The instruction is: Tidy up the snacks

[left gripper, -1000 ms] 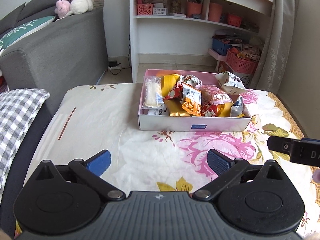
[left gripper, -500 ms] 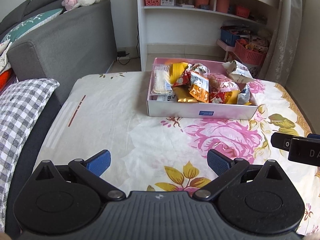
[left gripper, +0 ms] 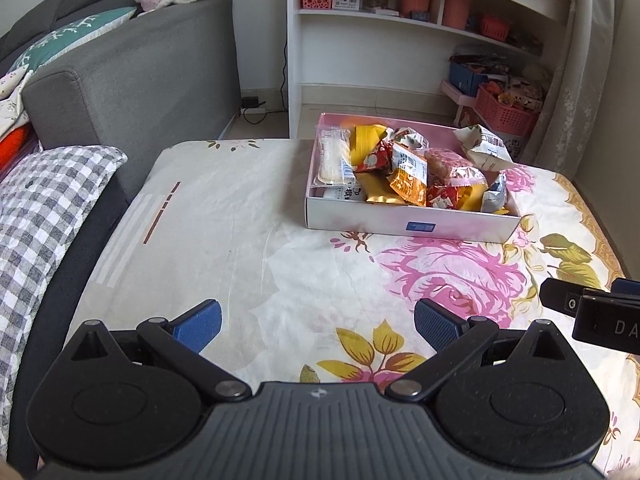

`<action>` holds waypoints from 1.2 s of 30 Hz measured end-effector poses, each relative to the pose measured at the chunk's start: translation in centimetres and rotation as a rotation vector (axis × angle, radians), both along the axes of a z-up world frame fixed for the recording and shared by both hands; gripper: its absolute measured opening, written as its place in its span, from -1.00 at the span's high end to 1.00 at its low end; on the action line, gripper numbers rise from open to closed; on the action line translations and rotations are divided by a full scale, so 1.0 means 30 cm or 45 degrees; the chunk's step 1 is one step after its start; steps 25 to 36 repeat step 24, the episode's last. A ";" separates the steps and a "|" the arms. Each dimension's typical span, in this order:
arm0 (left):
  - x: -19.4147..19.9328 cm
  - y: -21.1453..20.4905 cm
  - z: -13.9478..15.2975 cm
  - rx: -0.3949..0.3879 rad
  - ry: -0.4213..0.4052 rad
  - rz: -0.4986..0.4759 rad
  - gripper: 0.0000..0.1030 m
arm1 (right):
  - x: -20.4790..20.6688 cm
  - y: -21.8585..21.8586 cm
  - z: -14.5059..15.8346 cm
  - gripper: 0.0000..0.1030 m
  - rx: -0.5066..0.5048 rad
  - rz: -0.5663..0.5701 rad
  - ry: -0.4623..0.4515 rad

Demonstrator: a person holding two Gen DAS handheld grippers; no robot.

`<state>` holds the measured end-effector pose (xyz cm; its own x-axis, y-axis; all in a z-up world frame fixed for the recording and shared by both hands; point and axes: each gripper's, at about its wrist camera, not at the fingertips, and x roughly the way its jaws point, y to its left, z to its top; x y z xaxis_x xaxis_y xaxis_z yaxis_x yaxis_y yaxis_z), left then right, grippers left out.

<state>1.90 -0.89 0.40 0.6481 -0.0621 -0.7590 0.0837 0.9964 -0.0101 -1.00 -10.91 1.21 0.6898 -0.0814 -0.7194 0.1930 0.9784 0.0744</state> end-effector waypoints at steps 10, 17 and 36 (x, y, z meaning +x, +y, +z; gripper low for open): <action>0.002 0.010 0.013 0.000 -0.029 0.029 -1.00 | 0.002 0.013 -0.008 -0.92 -0.008 0.009 0.010; 0.002 0.003 0.004 0.013 -0.020 0.017 -1.00 | 0.003 0.011 -0.007 -0.92 -0.004 0.008 0.009; 0.001 0.000 0.005 0.026 -0.024 -0.001 -1.00 | 0.003 0.011 -0.007 -0.92 -0.002 0.005 0.010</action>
